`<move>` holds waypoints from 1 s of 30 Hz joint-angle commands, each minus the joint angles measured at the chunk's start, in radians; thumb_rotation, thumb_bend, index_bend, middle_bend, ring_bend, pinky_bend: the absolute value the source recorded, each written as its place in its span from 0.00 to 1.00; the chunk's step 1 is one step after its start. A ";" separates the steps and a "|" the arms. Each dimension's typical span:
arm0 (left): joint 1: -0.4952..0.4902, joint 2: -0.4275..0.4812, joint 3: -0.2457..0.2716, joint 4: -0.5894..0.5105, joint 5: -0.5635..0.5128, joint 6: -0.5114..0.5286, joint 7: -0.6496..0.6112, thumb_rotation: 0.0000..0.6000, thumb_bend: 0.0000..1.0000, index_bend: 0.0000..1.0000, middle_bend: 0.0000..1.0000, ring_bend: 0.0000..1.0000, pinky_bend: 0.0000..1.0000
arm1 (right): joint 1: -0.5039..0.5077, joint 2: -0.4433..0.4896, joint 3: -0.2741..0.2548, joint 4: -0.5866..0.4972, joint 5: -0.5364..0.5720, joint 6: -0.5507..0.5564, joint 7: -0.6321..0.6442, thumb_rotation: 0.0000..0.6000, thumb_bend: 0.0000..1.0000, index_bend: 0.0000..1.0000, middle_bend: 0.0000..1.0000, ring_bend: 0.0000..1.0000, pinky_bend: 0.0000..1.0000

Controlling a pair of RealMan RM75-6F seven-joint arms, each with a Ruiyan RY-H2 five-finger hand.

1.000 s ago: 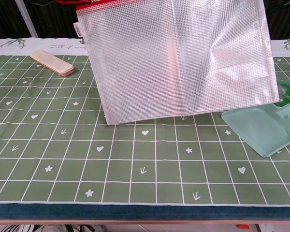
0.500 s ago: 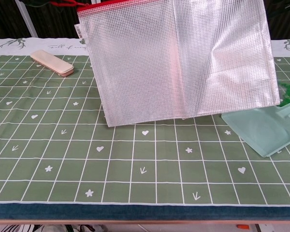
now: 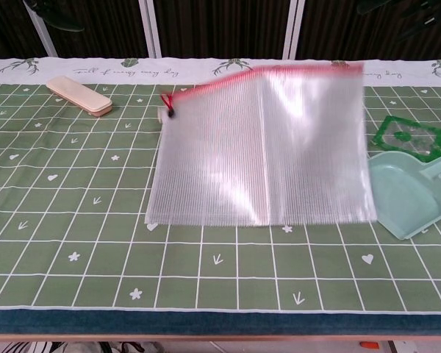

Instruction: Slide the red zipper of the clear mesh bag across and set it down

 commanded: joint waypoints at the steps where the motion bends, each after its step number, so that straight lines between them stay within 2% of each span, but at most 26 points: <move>1: 0.004 0.000 -0.001 -0.002 0.003 0.002 -0.006 1.00 0.17 0.19 0.04 0.00 0.00 | 0.007 0.010 -0.020 -0.001 -0.013 -0.013 -0.018 1.00 0.20 0.00 0.00 0.00 0.22; 7: 0.031 0.004 0.009 -0.025 0.031 0.019 -0.027 1.00 0.17 0.18 0.03 0.00 0.00 | 0.005 0.030 -0.084 -0.024 -0.079 0.003 -0.056 1.00 0.19 0.00 0.00 0.00 0.22; 11: 0.082 0.004 0.045 -0.050 0.122 0.066 -0.038 1.00 0.17 0.16 0.02 0.00 0.00 | -0.035 0.059 -0.168 -0.070 -0.189 0.025 -0.089 1.00 0.15 0.00 0.00 0.00 0.22; 15: 0.168 -0.006 0.105 -0.065 0.259 0.149 -0.060 1.00 0.16 0.13 0.01 0.00 0.00 | -0.113 0.092 -0.292 -0.117 -0.396 0.057 -0.113 1.00 0.10 0.00 0.00 0.00 0.22; 18: 0.233 -0.017 0.156 -0.052 0.354 0.209 -0.074 1.00 0.12 0.10 0.00 0.00 0.00 | -0.182 0.105 -0.383 -0.124 -0.583 0.094 -0.112 1.00 0.09 0.00 0.00 0.00 0.22; 24: 0.395 -0.057 0.271 0.030 0.519 0.356 -0.103 1.00 0.08 0.02 0.00 0.00 0.00 | -0.356 0.117 -0.607 -0.043 -1.053 0.205 -0.081 1.00 0.09 0.00 0.00 0.00 0.21; 25: 0.434 -0.064 0.301 0.059 0.550 0.382 -0.124 1.00 0.08 0.00 0.00 0.00 0.00 | -0.398 0.122 -0.656 -0.023 -1.134 0.229 -0.066 1.00 0.09 0.00 0.00 0.00 0.21; 30: 0.547 -0.092 0.366 0.197 0.632 0.451 -0.207 1.00 0.07 0.00 0.00 0.00 0.00 | -0.529 0.131 -0.771 0.054 -1.329 0.304 0.024 1.00 0.08 0.00 0.00 0.00 0.21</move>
